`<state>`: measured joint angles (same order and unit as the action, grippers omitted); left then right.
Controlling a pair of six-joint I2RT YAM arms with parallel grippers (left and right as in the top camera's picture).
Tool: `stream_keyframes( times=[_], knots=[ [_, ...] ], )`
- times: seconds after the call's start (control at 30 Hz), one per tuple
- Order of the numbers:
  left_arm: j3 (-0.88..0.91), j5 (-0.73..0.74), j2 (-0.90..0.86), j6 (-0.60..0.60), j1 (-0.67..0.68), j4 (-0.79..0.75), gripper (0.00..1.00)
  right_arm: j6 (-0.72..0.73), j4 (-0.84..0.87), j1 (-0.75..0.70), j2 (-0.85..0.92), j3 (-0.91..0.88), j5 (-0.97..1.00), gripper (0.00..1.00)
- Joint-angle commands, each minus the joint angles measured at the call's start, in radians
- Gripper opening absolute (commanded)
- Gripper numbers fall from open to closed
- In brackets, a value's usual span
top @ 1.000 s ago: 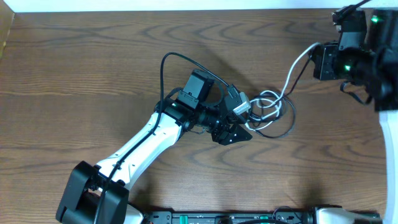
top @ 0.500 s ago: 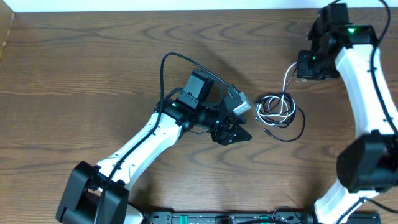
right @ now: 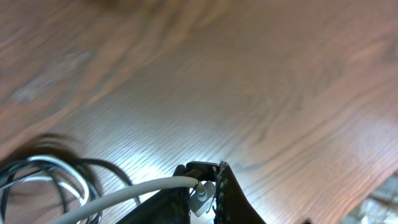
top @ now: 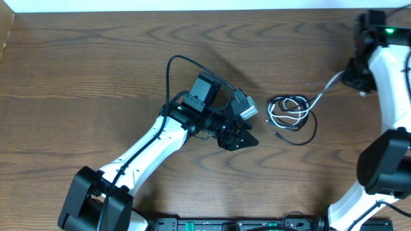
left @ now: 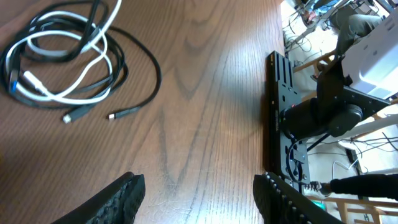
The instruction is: Untangle cables
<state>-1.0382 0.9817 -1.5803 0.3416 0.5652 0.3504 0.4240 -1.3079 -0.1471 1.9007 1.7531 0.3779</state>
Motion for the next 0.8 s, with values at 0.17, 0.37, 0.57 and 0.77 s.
stream_keyframes(
  times=[0.17,0.37,0.57,0.77],
  knots=[
    [0.003,-0.008,0.005,0.032,0.004,0.004,0.61,0.031,-0.037,-0.134,-0.012,0.011,-0.074,0.7],
    [0.003,-0.022,0.005,0.043,0.004,0.004,0.61,0.008,-0.045,-0.104,-0.012,0.011,-0.075,0.73],
    [0.003,-0.027,0.005,0.043,0.004,0.005,0.61,-0.141,0.011,-0.018,-0.012,0.011,-0.293,0.77],
    [0.003,-0.034,0.005,0.043,0.004,0.005,0.61,-0.137,0.036,0.081,-0.007,0.01,-0.459,0.79]
  ],
)
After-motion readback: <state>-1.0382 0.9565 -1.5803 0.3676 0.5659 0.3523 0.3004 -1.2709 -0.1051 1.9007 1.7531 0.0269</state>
